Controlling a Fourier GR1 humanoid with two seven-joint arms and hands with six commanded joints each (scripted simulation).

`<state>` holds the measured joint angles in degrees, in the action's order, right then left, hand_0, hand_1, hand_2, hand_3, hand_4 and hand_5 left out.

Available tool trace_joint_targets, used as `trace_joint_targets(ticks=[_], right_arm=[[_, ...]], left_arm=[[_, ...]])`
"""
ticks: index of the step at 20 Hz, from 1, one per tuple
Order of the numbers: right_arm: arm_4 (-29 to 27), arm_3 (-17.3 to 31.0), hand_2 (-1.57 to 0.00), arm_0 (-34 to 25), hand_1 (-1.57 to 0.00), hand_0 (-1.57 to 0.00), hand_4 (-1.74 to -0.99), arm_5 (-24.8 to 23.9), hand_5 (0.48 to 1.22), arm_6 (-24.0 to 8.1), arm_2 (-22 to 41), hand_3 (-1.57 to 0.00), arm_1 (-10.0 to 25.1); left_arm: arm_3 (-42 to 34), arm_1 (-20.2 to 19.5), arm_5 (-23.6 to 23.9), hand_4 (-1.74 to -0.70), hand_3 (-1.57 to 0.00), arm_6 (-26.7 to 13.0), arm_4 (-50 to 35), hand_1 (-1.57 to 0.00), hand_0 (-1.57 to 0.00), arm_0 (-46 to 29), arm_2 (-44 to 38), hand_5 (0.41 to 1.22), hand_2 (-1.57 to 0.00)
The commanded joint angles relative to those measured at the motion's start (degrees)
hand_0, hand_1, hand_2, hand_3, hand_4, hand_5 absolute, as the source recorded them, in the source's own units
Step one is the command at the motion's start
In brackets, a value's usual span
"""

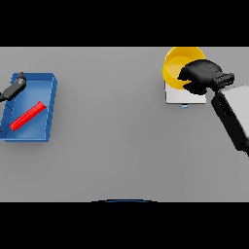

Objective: Pick up the red beaker and tilt it to pour out 1 green nut into yellow bowl. Pick up the yellow bowl and place it on the metallic measuring scale.

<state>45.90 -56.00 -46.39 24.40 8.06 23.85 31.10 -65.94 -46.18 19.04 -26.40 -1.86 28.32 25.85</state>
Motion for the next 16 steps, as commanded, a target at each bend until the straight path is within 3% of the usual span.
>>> trace_joint_targets(ticks=[1,6,9,14,16], right_arm=[[0.27,1.08,-1.49,0.19,-1.57,-1.57,-1.741,-1.10,1.221,0.10,-0.13,-1.20,-0.14],[1.13,9.25,-1.41,-0.56,-1.57,-1.57,-1.741,-4.75,1.221,2.23,-1.07,-1.35,-0.64],[1.20,12.60,-1.40,-0.86,-1.57,-1.57,-1.741,-6.14,1.221,2.77,-1.43,-1.35,-1.56],[0.85,16.62,-1.34,-1.77,-1.57,-1.56,-1.741,-8.09,1.221,4.87,-1.80,-1.44,-3.39],[0.54,16.88,-1.34,-1.64,-1.57,-1.46,-1.741,-7.95,1.221,5.12,-1.98,-1.45,-3.11]], left_arm=[[-0.61,-0.30,0.22,-0.73,0.00,0.28,-0.14,0.00,0.00,-0.95,-0.06,0.688,0.00],[-0.04,0.04,0.33,-0.72,0.00,-1.02,0.69,0.00,0.00,0.18,0.34,0.682,0.00],[0.32,0.43,0.35,-0.72,0.00,-0.89,0.86,0.00,0.00,0.16,0.59,0.678,0.00],[-0.24,-0.24,0.30,-0.72,0.00,-1.03,0.75,0.00,0.00,0.55,0.18,0.671,0.00],[-0.11,0.07,0.24,-0.72,0.00,-0.93,0.59,0.00,0.00,0.00,0.35,0.668,0.00]])
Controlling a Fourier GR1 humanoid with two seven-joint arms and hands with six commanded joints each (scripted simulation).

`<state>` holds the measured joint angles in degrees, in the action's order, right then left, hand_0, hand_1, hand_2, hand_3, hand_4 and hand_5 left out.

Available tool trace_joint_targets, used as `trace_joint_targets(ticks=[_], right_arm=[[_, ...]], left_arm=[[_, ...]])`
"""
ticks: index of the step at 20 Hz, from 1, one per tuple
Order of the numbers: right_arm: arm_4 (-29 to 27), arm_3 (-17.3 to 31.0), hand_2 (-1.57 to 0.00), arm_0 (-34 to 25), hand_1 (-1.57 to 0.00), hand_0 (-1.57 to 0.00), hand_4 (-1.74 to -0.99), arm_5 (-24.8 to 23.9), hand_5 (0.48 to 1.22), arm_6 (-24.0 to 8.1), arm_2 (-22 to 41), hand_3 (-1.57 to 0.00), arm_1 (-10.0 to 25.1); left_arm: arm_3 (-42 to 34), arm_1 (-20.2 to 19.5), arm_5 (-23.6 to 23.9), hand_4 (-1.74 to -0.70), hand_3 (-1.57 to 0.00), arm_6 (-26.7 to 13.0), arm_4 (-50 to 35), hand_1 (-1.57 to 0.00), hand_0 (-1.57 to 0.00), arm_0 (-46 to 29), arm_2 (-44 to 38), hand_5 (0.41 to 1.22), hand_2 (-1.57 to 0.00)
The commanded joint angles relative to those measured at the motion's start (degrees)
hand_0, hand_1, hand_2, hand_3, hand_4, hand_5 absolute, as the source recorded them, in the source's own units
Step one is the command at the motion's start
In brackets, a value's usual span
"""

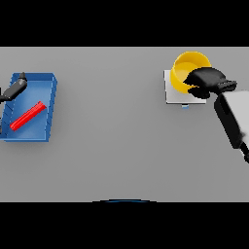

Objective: Pick up the red beaker and tilt it to pour out 1 green nut into yellow bowl. Pick up the yellow bowl and place it on the metallic measuring scale.

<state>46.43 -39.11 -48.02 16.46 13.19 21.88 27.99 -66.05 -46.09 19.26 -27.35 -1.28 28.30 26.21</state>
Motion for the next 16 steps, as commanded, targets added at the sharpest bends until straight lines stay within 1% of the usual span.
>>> trace_joint_targets(ticks=[1,3,4,5,6,7,8,9,10,11,12,13,16], right_arm=[[0.19,-0.22,-1.38,0.21,-1.50,-1.45,-1.734,-0.38,1.221,-0.77,0.21,-1.39,-0.43],[-0.14,-0.02,-1.45,-0.04,-1.48,-1.49,-1.737,0.25,1.221,-0.76,-0.01,-1.10,-0.51],[-0.16,-0.37,-1.29,0.11,-1.34,-1.44,-1.688,0.63,1.221,-0.91,0.03,-0.99,-0.56],[-0.28,-0.65,-1.09,-0.07,-1.10,-1.23,-1.657,1.00,1.149,-0.55,-0.10,-0.89,-0.15],[0.07,-0.95,-0.92,-0.06,-0.88,-0.99,-1.629,1.21,1.080,-1.08,0.12,-0.80,0.06],[0.52,-0.88,-0.78,0.16,-0.71,-0.79,-1.609,1.58,1.029,-1.53,0.66,-0.72,-0.12],[1.19,-0.33,-0.66,-0.51,-0.56,-0.63,-1.593,1.77,0.987,-1.26,1.22,-0.66,-0.11],[1.35,-0.55,-0.55,-0.56,-0.45,-0.51,-1.579,2.44,0.955,-0.60,1.54,-0.60,0.28],[1.68,-0.11,-0.46,-0.85,-0.36,-0.41,-1.567,2.30,0.929,-0.47,1.85,-0.55,-0.05],[1.76,-0.62,-0.38,-0.32,-0.29,-0.32,-1.560,1.94,0.909,0.44,2.18,-0.51,-0.11],[1.81,-0.16,-0.30,-0.56,-0.23,-0.26,-1.554,1.55,0.891,1.80,2.07,-0.46,0.51],[1.84,0.01,-0.24,-0.76,-0.18,-0.21,-1.552,1.61,0.876,1.54,2.07,-0.43,0.40],[1.42,0.91,-0.12,-0.95,-0.09,-0.11,-1.537,0.91,0.822,2.70,1.66,-0.33,-0.06]], left_arm=[[-0.26,-0.11,-0.05,-0.72,0.00,-0.23,0.17,0.00,0.00,0.20,0.12,0.667,0.00],[0.93,0.32,-0.11,-0.72,0.00,0.13,0.42,0.00,0.00,0.90,0.18,0.671,0.00],[1.04,-0.05,-0.06,-0.72,0.00,0.17,0.36,0.00,0.00,0.58,-0.03,0.671,0.00],[0.95,0.30,-0.09,-0.72,0.00,-0.04,0.73,0.00,0.00,1.02,0.39,0.668,0.00],[0.87,0.38,-0.24,-0.72,0.00,-0.06,0.58,0.00,0.00,1.00,0.40,0.668,0.00],[0.97,0.37,-0.34,-0.72,0.00,0.17,0.49,0.00,0.00,0.95,0.35,0.667,0.00],[1.36,0.42,-0.44,-0.72,0.00,-0.06,0.39,0.00,0.00,1.32,0.20,0.666,0.00],[0.55,0.36,-0.06,-0.72,0.00,0.16,0.59,0.00,0.00,0.85,0.38,0.663,0.00],[0.74,0.77,0.23,-0.72,0.00,0.21,0.60,0.00,0.00,1.02,0.39,0.663,0.00],[0.65,0.55,0.07,-0.72,0.00,0.13,0.35,0.00,0.00,0.61,0.27,0.662,0.00],[1.58,0.58,-0.07,-0.72,0.00,-0.20,0.26,0.00,0.00,0.81,0.08,0.663,0.00],[1.72,0.92,0.06,-0.72,0.00,-0.23,0.32,0.00,0.00,0.91,0.19,0.664,0.00],[2.11,1.23,0.10,-0.73,0.00,0.08,0.65,0.00,0.00,1.40,0.41,0.664,0.00]])
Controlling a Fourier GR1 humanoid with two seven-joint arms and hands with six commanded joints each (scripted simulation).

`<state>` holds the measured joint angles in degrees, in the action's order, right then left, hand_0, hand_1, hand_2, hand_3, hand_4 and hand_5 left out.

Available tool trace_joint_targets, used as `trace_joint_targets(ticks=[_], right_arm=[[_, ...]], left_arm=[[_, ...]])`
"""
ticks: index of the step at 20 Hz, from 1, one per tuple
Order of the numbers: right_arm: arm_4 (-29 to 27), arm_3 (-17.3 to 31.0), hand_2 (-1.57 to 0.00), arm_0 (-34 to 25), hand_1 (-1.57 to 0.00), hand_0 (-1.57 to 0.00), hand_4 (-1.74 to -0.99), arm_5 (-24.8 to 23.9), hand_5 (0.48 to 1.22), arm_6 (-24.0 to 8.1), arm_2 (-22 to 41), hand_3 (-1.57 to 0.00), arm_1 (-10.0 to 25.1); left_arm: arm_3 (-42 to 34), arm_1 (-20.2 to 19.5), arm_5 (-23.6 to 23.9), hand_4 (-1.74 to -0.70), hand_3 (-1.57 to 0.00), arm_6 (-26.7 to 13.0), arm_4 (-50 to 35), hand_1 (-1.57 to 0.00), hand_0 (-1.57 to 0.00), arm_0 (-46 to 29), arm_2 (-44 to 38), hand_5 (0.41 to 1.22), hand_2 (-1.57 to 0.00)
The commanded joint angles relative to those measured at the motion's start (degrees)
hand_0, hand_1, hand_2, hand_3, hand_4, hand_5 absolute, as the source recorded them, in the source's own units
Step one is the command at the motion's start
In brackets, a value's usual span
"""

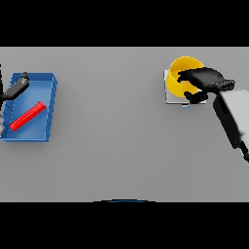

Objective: Pick up the red beaker and tilt it to pour out 1 green nut into yellow bowl. Pick up the yellow bowl and place it on the metallic measuring scale.

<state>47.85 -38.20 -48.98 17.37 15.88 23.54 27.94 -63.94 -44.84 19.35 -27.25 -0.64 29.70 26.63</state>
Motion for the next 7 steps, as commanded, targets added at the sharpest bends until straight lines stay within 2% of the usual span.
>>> trace_joint_targets(ticks=[1,5,7], right_arm=[[0.12,0.16,-0.10,-0.19,-0.07,-0.08,-1.530,-0.19,0.809,-0.03,0.06,-0.30,-0.15],[-0.04,1.10,-0.04,-0.12,-0.03,-0.03,-1.500,0.77,0.763,-1.81,-0.28,-0.19,-0.18],[-0.44,0.07,-0.03,0.43,-0.02,-0.02,-1.478,1.97,0.738,-2.97,-0.45,-0.15,0.17]], left_arm=[[0.25,-0.20,-0.03,-0.73,0.00,1.05,-0.14,0.00,0.00,-0.16,-0.28,0.665,0.00],[-0.11,0.12,0.01,-0.72,0.00,0.76,0.01,0.00,0.00,-0.21,0.07,0.665,0.00],[-0.13,-0.15,-0.11,-0.73,0.00,0.12,-0.01,0.00,0.00,0.04,-0.06,0.665,0.00]])
